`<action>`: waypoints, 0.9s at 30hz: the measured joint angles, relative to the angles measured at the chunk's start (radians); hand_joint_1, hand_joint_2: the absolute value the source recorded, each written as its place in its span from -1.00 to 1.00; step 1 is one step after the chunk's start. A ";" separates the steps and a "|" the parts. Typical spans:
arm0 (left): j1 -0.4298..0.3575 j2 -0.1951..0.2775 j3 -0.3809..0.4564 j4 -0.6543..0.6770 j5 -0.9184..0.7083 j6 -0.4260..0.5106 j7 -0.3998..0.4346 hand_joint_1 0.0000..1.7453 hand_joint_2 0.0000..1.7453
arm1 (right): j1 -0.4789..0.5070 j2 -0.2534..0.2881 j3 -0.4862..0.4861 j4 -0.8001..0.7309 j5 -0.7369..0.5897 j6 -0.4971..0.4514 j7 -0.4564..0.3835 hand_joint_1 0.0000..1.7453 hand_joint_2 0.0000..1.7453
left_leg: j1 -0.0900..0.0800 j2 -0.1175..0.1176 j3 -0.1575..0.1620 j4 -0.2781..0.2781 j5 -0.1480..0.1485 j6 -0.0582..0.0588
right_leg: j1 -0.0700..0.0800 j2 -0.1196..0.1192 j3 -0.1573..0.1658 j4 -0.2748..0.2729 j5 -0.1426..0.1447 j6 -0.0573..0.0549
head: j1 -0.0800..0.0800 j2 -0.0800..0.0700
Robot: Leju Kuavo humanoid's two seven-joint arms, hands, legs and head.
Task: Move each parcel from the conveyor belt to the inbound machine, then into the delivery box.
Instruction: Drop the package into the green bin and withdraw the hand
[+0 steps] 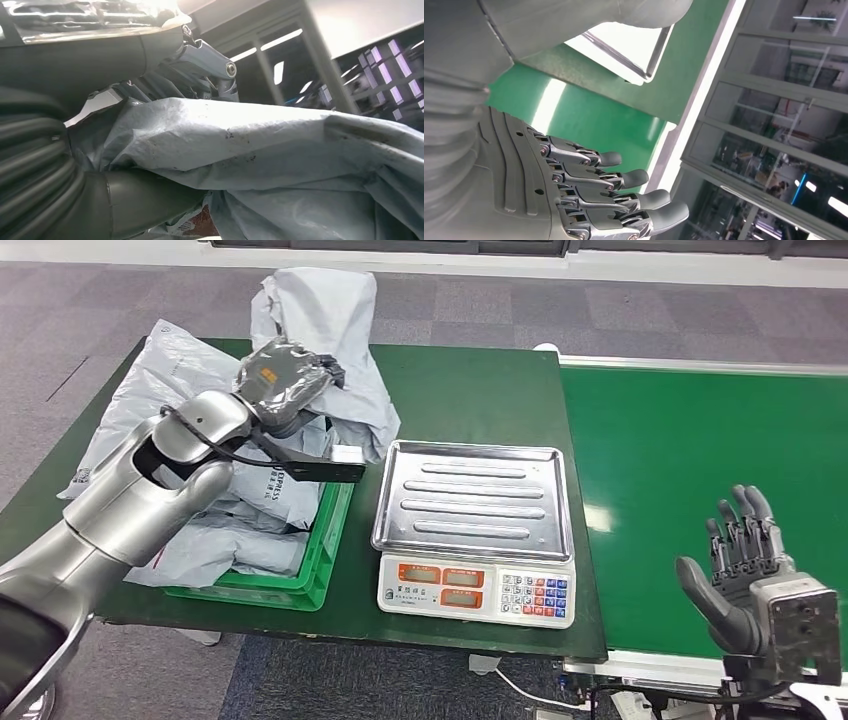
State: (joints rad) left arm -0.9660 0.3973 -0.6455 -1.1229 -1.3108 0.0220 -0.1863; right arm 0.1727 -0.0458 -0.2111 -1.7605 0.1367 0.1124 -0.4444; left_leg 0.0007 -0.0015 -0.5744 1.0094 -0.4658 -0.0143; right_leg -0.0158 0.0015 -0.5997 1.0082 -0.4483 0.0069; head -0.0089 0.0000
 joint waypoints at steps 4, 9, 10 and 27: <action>0.044 0.088 0.040 -0.027 0.047 -0.001 -0.020 1.00 1.00 | 0.014 0.004 -0.017 0.000 -0.003 0.014 -0.006 -1.00 1.00 | 0.001 0.002 0.000 0.000 0.000 0.000 | 0.001 0.002 -0.001 0.000 0.000 -0.001 | 0.000 0.000; 0.110 0.206 0.101 -0.071 0.115 -0.012 -0.040 1.00 1.00 | 0.038 0.012 -0.046 0.000 0.000 0.034 -0.014 -1.00 1.00 | 0.002 0.003 0.000 -0.001 -0.001 -0.001 | 0.002 0.002 -0.002 0.000 -0.001 -0.002 | 0.000 0.000; 0.119 0.221 0.110 -0.077 0.118 -0.012 -0.041 1.00 1.00 | 0.040 0.013 -0.050 0.000 0.000 0.036 -0.015 -1.00 1.00 | 0.002 0.002 0.000 -0.001 -0.001 -0.001 | 0.002 0.002 -0.002 0.000 -0.001 -0.002 | 0.000 0.000; 0.224 0.316 0.180 -0.152 0.168 -0.035 -0.035 1.00 1.00 | 0.044 0.027 -0.073 0.000 0.004 0.056 -0.016 -1.00 1.00 | 0.002 0.005 0.001 -0.001 -0.002 -0.003 | 0.002 0.005 -0.002 0.000 -0.001 -0.003 | 0.000 0.000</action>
State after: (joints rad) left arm -0.7420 0.7130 -0.4656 -1.2747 -1.1426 -0.0131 -0.2214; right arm 0.2166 -0.0183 -0.2837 -1.7609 0.1404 0.1683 -0.4604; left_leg 0.0024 0.0037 -0.5738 1.0081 -0.4675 -0.0171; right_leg -0.0142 0.0060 -0.6016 1.0084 -0.4490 0.0042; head -0.0087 0.0000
